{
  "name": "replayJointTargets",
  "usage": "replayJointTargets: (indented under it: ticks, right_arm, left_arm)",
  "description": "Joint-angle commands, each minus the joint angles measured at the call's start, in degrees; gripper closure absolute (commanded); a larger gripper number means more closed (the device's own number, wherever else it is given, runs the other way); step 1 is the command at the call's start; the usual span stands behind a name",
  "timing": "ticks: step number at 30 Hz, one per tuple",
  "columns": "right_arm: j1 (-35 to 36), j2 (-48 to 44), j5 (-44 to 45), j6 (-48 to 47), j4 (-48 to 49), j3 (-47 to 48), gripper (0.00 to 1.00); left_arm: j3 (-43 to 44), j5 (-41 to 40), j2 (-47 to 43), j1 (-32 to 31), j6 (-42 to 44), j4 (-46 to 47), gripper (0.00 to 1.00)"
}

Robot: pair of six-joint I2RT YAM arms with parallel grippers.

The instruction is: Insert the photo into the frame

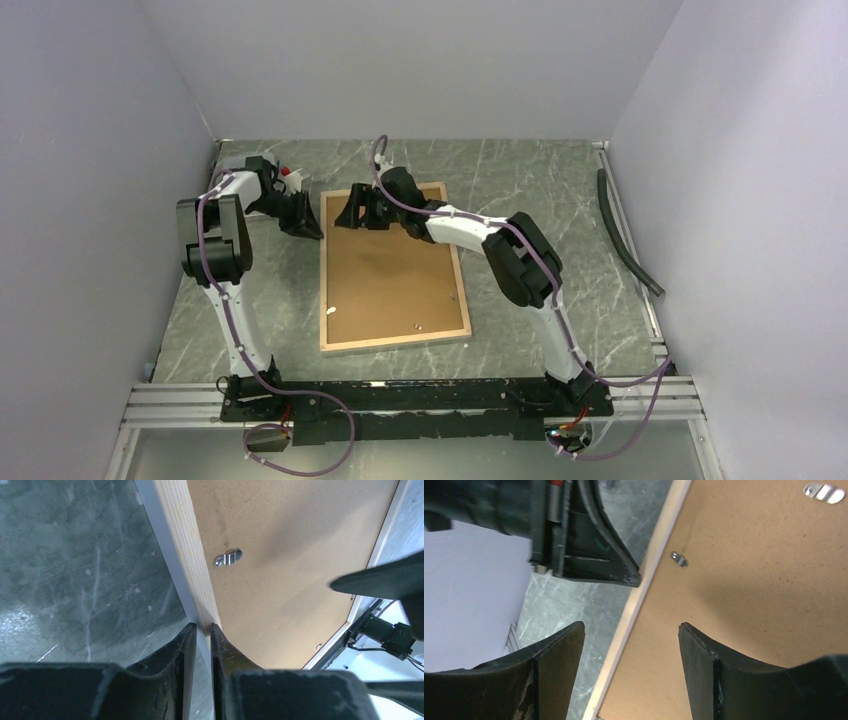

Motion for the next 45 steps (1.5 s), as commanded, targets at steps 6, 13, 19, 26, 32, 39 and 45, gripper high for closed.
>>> replayJointTargets:
  ticks: [6,13,19,26,32,39,45]
  right_arm:
    - [-0.2,8.6,-5.2,0.1,-1.5,9.2,0.29]
    - [-0.8,13.5,-5.4,0.3,-1.9,14.8,0.31]
    - [-1.3,16.5,-6.1,1.2,-1.5,17.6,0.32]
    - [-1.5,19.0,-7.0,1.3,-1.7,19.6,0.32]
    - [-1.5,20.6,-7.5,1.8,-1.7,21.5,0.33]
    - [-1.4,21.4,-8.2,2.5,-1.0,21.8,0.35]
    - [-0.7,22.0,-8.7,3.1,-0.2,22.0,0.36]
  left_arm:
    - [-0.7,0.5,0.9,-0.5,1.7,2.3,0.87]
    - [-2.9,1.3,0.7,-0.6,1.7,3.7,0.9]
    - [-4.1,1.7,1.0,-1.4,1.8,4.2,0.92]
    - [-4.6,2.1,1.5,-2.0,2.1,4.3,0.93]
    - [-5.3,2.2,0.7,-2.0,2.4,4.6,0.94]
    - [-5.6,2.1,0.0,-2.0,2.6,4.3,0.95]
    - [-5.5,2.2,0.1,-2.0,2.1,4.5,0.96]
